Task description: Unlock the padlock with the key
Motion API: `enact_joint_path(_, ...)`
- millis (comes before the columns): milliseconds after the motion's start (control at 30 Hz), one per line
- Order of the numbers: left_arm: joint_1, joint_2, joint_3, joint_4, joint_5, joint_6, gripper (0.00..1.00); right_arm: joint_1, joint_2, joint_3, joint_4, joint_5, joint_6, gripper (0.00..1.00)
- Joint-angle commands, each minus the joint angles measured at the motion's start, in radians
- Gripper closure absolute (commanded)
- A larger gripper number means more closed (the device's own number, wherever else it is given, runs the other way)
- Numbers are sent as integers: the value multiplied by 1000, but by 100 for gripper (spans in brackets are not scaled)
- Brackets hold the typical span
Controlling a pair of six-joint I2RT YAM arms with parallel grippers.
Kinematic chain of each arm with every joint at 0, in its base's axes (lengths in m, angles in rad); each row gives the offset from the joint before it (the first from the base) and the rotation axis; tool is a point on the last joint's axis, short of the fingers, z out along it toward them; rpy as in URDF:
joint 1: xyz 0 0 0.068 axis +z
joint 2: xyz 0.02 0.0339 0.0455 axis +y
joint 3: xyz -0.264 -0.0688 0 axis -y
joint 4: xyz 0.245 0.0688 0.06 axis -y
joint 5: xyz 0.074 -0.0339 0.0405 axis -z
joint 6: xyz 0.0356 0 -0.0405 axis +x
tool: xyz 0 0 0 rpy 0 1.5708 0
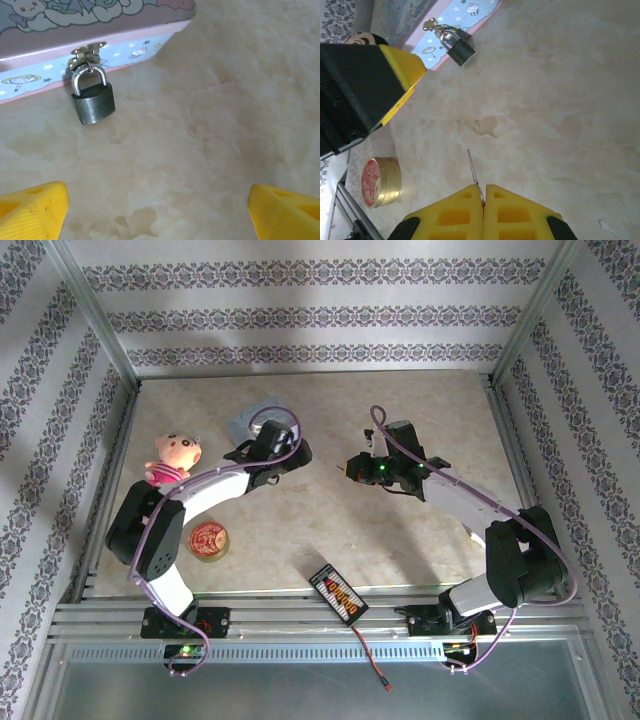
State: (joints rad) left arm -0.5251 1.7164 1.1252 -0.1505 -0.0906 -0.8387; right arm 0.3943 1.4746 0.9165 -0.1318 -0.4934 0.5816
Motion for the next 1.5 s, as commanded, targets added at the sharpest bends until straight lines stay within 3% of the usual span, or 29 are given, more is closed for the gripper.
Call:
enact_joint_path(0, -15, 64, 61, -161, -183, -55, 8, -12, 9, 31, -4, 24, 29, 100)
enact_joint_path(300, -16, 248, 228, -280, -368, -43, 8, -35, 4, 4, 11, 35, 48, 100)
enact_joint_path(700, -15, 380, 321, -187, -462, 18, 26, -35, 3, 4, 20, 18, 46, 100)
enact_joint_path(1133, -15, 472, 400, -169, -474, 37, 36, -35, 3, 2, 29, 6, 46, 100)
enact_joint_path(1467, 5, 491, 407, -172, -421, -43, 48, -34, 10, 2, 42, 4, 52, 100)
